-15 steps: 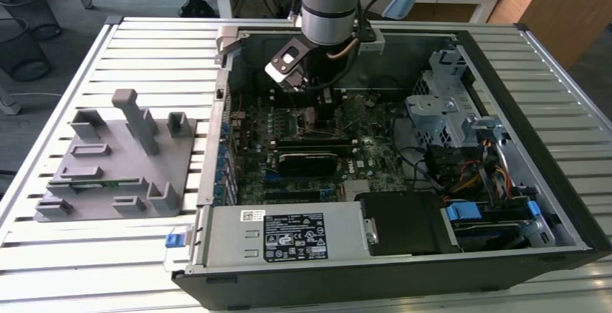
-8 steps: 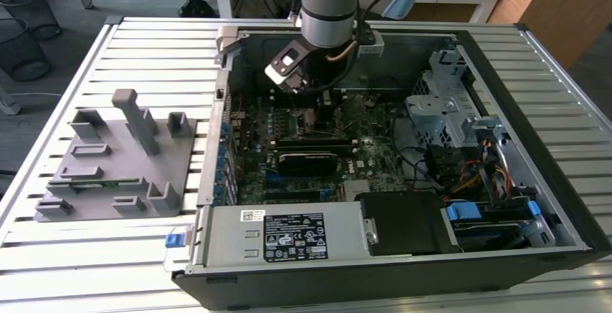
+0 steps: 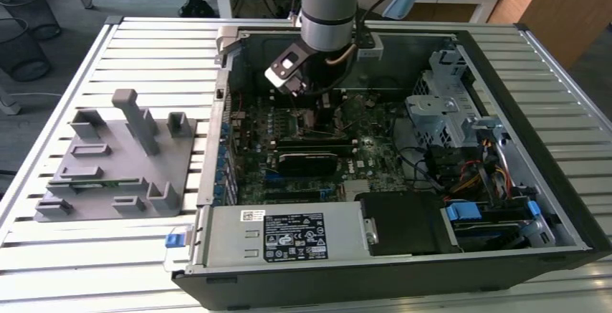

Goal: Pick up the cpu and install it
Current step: 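Place the cpu into insertion slot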

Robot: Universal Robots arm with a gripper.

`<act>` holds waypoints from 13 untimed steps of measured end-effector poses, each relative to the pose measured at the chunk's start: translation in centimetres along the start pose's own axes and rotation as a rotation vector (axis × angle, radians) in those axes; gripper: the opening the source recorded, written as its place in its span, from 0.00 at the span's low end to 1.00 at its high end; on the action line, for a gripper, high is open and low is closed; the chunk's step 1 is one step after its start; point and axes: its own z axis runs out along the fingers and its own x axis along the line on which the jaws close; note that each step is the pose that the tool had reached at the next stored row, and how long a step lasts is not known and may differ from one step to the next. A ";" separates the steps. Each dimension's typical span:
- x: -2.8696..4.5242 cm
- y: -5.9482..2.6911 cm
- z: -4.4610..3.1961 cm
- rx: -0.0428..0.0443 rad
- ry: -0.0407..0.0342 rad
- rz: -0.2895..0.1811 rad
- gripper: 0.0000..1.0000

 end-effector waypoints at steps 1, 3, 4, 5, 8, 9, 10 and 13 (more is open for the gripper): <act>-0.01 0.00 0.06 0.0001 0.0000 0.001 0.54; -0.01 0.00 0.15 0.0001 -0.0001 0.004 0.54; -0.01 0.00 0.18 0.0002 -0.0002 0.006 0.54; -0.01 0.00 0.21 0.0002 -0.0001 0.006 0.54; -0.01 0.01 0.30 0.0003 0.0000 0.006 0.54; -0.01 0.01 0.33 0.0002 0.0001 0.006 0.54; -0.01 0.01 0.36 0.0002 0.0001 0.006 0.54; -0.03 0.01 0.42 0.0002 0.0002 0.006 0.54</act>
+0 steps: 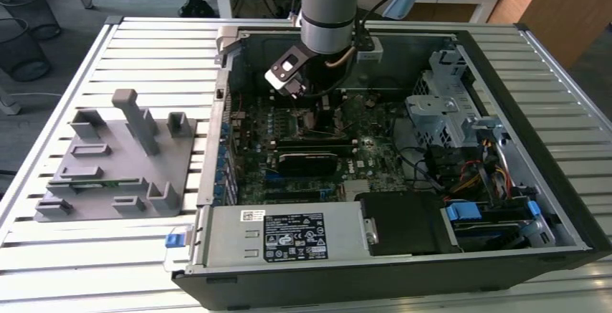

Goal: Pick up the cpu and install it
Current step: 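Place the cpu into insertion slot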

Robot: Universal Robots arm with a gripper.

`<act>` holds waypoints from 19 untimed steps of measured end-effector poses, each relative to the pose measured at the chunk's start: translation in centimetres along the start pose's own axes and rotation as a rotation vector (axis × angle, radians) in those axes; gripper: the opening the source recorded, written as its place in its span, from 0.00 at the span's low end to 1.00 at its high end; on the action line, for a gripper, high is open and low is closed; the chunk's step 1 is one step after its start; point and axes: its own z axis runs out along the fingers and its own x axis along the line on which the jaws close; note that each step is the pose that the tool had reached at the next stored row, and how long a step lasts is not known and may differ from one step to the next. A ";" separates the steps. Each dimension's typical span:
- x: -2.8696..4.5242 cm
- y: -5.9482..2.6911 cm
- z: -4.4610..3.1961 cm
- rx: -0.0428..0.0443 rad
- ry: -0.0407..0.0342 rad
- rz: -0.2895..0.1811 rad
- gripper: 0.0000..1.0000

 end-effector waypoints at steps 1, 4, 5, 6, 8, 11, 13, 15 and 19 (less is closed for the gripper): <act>-0.02 0.00 0.01 0.0000 0.0001 0.000 0.54; -0.11 0.00 0.04 0.0000 0.0006 0.001 0.54; -0.11 0.00 0.04 0.0000 0.0005 0.002 0.54; -0.11 0.00 0.05 0.0001 0.0005 0.002 0.54; -0.11 0.02 0.06 0.0001 0.0005 0.003 0.54; -0.11 0.04 0.11 0.0003 0.0005 0.007 0.54; -0.11 0.04 0.13 0.0003 0.0005 0.011 0.54; -0.11 0.05 0.17 0.0003 0.0006 0.012 0.54; -0.11 0.06 0.28 0.0005 0.0003 0.012 0.54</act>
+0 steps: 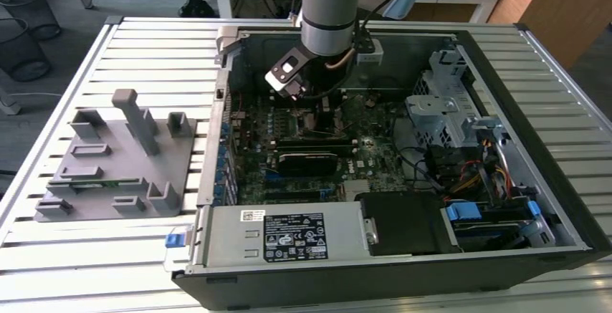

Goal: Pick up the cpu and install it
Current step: 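Place the cpu into insertion slot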

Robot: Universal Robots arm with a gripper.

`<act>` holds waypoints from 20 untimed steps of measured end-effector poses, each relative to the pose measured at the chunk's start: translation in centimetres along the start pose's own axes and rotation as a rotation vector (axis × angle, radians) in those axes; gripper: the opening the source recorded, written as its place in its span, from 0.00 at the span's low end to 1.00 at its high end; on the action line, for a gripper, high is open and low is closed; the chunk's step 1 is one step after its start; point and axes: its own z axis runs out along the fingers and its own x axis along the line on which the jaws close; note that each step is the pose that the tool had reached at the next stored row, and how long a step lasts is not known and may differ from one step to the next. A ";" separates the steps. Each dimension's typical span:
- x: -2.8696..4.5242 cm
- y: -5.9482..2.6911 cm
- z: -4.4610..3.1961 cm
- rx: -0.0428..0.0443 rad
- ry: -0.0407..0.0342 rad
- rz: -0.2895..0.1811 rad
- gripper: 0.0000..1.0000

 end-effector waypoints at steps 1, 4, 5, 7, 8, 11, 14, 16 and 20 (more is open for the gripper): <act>0.00 0.00 0.02 0.0001 -0.0002 0.000 0.54; 0.00 0.00 0.06 0.0001 -0.0001 0.000 0.54; 0.00 0.00 0.07 0.0000 0.0001 0.000 0.54; 0.00 0.00 0.08 -0.0001 0.0002 0.000 0.54; 0.01 0.00 0.08 -0.0002 0.0002 0.000 0.54; 0.02 0.01 0.11 -0.0005 0.0010 0.000 0.55; 0.01 0.00 0.09 -0.0002 0.0003 0.000 0.61; 0.01 0.00 0.09 -0.0002 0.0007 0.000 0.61; 0.00 0.00 -0.14 -0.0002 0.0009 0.000 0.61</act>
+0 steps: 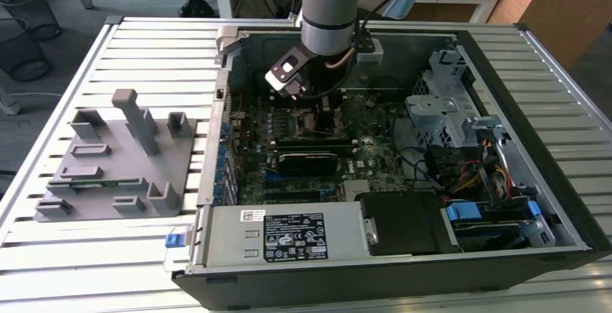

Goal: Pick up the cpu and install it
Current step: 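Place the cpu into insertion slot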

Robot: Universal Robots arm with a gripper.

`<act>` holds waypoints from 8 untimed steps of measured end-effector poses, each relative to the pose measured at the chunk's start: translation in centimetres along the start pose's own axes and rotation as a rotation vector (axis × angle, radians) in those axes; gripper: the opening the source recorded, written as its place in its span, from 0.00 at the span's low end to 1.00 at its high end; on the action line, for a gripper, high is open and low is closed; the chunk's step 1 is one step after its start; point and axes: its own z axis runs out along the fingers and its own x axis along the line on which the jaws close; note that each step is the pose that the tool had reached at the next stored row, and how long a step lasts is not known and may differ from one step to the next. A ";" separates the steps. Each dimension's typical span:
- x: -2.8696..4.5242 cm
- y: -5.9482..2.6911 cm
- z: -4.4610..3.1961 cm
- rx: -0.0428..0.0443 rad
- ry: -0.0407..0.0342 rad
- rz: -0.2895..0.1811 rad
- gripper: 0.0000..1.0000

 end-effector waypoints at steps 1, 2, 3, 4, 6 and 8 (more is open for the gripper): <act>0.00 0.00 -0.14 0.0000 0.0000 0.000 0.61; -0.01 0.00 -0.26 0.0001 -0.0001 0.000 0.61; -0.01 0.00 -0.39 0.0001 -0.0001 0.000 0.61; -0.01 0.00 -0.52 0.0001 -0.0001 0.000 0.61; -0.02 0.01 -0.82 0.0000 0.0000 0.000 0.61; -0.03 0.01 -1.10 0.0000 -0.0001 0.000 0.60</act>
